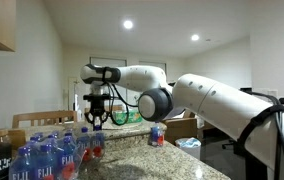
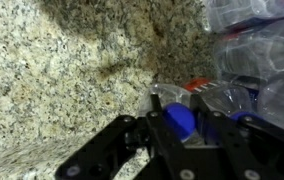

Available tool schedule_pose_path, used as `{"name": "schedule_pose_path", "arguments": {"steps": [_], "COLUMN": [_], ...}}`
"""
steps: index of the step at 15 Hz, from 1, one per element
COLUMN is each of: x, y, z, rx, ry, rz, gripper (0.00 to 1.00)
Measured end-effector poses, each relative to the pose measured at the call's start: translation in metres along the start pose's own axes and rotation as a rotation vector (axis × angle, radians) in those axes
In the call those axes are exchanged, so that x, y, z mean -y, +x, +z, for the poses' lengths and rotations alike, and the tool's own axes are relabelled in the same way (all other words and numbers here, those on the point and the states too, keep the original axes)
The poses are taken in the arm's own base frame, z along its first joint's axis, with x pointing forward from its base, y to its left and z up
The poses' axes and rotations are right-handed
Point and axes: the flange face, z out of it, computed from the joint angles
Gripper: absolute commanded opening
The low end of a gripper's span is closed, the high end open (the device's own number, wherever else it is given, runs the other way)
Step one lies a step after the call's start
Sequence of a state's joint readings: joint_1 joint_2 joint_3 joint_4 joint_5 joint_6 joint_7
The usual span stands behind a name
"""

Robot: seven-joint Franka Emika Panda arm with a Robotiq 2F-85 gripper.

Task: Move the water bottles to the left

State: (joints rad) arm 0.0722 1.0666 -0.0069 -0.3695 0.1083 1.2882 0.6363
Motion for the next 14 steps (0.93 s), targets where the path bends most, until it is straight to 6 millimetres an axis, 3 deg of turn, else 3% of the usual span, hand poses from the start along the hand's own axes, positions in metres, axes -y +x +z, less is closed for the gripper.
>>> {"name": "schedule_pose_path", "arguments": {"steps": [3,7,14], "x": [-0.003,-0.021,-0.039], "y": [-0.002,0.003,0.011], "z": [0.004,0.006,0.002], "rx": [0.012,0.037,0.062], "ry": [-0.046,-0.103,-0.106], "rz": [-0.007,-0.044,-0.286], "gripper": [0.09,0.09,0.09]}}
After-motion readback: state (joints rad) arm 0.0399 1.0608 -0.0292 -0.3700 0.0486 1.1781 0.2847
